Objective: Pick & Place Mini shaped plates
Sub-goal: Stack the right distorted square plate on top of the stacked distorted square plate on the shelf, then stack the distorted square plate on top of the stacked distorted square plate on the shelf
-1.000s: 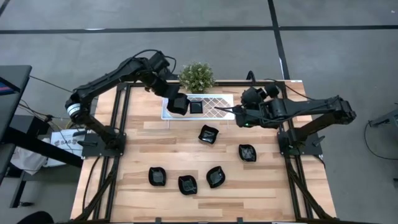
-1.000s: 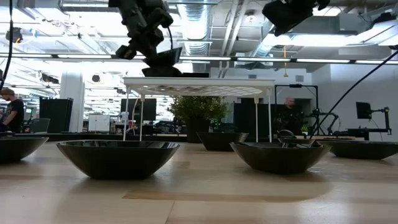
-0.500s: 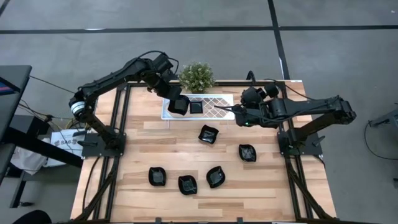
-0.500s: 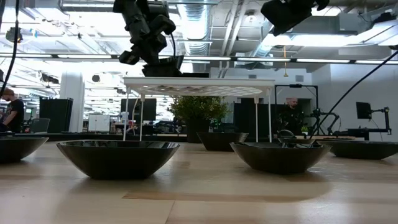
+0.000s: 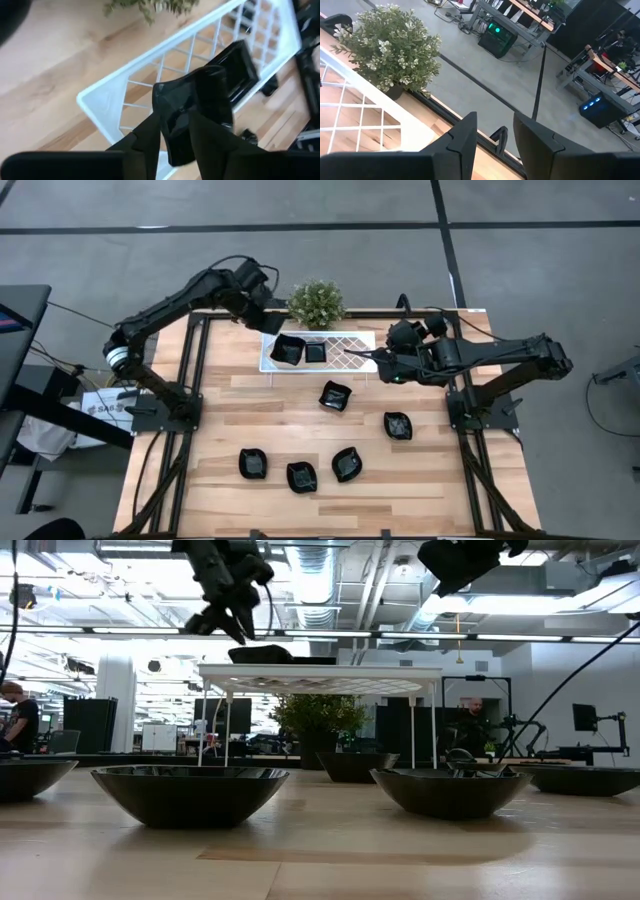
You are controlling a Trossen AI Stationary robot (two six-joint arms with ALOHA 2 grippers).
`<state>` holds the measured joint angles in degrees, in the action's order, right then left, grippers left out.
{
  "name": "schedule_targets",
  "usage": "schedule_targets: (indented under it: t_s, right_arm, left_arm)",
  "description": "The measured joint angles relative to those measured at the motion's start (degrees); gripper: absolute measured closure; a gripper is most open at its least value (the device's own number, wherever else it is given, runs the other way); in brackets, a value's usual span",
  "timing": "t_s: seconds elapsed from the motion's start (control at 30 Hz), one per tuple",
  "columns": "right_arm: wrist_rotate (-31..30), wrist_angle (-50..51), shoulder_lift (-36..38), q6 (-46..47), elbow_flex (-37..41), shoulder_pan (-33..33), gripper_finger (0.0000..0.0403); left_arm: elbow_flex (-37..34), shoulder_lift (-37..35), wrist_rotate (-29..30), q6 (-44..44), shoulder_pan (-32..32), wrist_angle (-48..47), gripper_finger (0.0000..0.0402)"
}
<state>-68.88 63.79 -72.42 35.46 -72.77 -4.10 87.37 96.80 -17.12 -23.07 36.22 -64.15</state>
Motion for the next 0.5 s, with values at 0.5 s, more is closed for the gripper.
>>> schedule_targets:
  t_s: [0.5]
  right_arm:
    - [29.4, -4.7, 0.0, 1.1, 0.0, 0.0, 0.028]
  left_arm:
    - [-2.0, -23.1, 18.0, -2.6, -12.8, 2.8, 0.029]
